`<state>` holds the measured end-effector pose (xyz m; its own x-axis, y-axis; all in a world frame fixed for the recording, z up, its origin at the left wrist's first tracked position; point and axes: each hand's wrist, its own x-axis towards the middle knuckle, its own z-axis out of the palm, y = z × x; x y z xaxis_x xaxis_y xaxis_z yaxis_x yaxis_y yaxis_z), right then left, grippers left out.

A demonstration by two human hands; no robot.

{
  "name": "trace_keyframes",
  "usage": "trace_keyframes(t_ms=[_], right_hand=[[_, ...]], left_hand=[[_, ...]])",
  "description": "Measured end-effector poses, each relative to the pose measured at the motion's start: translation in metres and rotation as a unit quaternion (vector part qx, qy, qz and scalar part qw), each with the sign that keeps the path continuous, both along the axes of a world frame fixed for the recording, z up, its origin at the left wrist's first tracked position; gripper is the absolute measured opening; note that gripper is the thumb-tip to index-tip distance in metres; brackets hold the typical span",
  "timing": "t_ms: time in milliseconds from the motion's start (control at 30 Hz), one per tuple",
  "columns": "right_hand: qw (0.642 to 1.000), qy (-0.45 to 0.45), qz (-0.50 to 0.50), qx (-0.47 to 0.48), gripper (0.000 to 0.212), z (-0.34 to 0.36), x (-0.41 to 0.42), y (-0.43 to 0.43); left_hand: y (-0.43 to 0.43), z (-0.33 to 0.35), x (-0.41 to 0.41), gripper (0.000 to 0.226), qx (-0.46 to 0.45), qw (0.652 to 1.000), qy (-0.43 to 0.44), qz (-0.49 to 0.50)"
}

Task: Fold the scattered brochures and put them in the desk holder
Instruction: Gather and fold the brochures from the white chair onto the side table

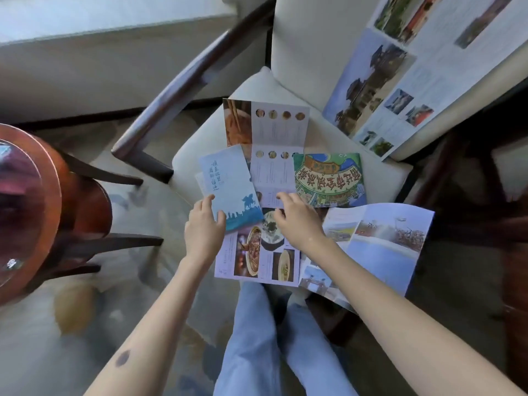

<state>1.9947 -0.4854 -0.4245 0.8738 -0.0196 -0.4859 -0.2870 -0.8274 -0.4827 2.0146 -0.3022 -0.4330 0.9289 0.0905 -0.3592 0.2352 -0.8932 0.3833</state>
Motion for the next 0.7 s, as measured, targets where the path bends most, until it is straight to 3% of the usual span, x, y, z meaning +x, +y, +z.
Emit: trace_keyframes(t_ms=[133, 233, 367, 433, 500, 600, 700], right_hand=[[0.996, 0.066, -0.035, 0.039, 0.040, -0.054, 0.021, 0.027], [0.990, 0.090, -0.088, 0.069, 0.043, -0.083, 0.037, 0.046], [0.980, 0.110, -0.151, 0.075, 0.041, -0.109, 0.050, 0.066], [0.973, 0.121, -0.184, 0.063, 0.041, -0.115, 0.049, 0.074], [0.971, 0.119, -0.202, 0.045, 0.043, -0.117, 0.049, 0.081], [0.960, 0.122, -0.242, 0.064, 0.048, -0.119, 0.052, 0.084], [0.943, 0.125, -0.294, 0.093, 0.042, -0.119, 0.056, 0.081]], left_hand=[[0.011, -0.057, 0.007, 0.051, -0.010, 0.997, 0.072, 0.024], [0.020, -0.085, 0.015, 0.047, -0.095, 0.985, 0.109, 0.097], [0.021, -0.098, 0.030, 0.035, -0.213, 0.917, 0.202, 0.270], [0.022, -0.102, 0.034, 0.009, -0.232, 0.895, 0.227, 0.305], [0.021, -0.102, 0.036, 0.010, -0.255, 0.878, 0.234, 0.330], [0.019, -0.099, 0.037, 0.050, -0.236, 0.879, 0.222, 0.349], [0.019, -0.101, 0.037, 0.055, -0.186, 0.900, 0.205, 0.337]])
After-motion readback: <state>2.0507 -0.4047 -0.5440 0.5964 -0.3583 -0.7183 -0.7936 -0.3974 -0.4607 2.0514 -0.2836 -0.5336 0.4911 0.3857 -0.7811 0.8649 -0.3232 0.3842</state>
